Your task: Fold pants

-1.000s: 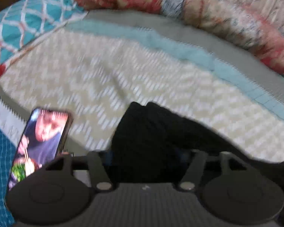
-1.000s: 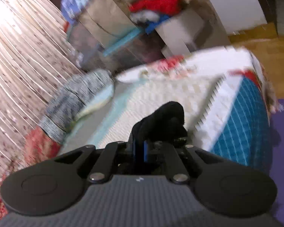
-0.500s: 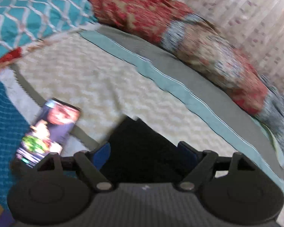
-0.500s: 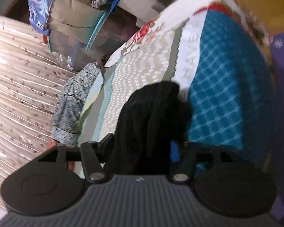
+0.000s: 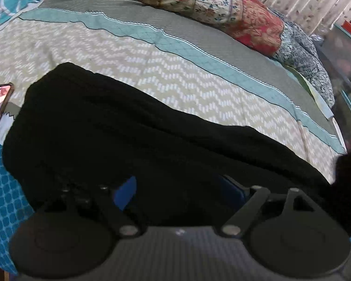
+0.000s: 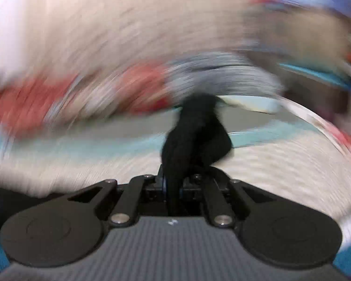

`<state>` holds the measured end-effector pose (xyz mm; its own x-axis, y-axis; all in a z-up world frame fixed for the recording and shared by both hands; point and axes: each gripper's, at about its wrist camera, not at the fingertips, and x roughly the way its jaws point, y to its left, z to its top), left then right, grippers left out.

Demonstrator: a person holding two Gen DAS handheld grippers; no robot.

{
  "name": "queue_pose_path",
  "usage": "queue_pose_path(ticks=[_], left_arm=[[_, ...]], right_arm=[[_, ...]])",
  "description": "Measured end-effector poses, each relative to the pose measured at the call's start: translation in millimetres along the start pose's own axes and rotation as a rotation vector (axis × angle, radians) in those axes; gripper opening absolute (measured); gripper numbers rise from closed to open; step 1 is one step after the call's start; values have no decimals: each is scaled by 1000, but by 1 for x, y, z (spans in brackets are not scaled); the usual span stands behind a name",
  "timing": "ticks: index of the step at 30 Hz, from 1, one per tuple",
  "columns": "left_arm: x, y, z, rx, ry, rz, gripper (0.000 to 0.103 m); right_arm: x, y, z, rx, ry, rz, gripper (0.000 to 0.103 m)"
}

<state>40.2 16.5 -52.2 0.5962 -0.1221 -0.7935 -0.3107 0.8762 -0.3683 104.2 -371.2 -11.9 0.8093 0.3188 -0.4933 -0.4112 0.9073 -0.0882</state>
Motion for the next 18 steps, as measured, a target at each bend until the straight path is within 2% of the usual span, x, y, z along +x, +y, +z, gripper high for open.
queue_pose_path(ticks=[2,4,6,8,10,12,15,18], left_arm=[[-2,1,-2,0,6,-4,81],[-6,7,-4,-9,9,-16,81],[-11,12,-6,-17,10,-25,81],[-13,14,-9,-20,13,-27,81],[-13,14,-12,-23,19,-28,81],[-15,9,-14,-6,14,-26,81],[-16,-4,-16,34,18,-43,81],[-17,-19,-20,92,26,-35,82]], right_arm=[[25,49,-19,-238,127,32,17],[49,83,-45,-412,251,38,31],[50,109,-67,-590,185,-72,48],[44,121,-72,-693,140,-143,63],[32,120,-66,-682,139,-128,67],[19,110,-60,-613,145,-83,77],[-2,90,-58,-465,143,-55,77],[-17,64,-61,-239,142,-19,76]])
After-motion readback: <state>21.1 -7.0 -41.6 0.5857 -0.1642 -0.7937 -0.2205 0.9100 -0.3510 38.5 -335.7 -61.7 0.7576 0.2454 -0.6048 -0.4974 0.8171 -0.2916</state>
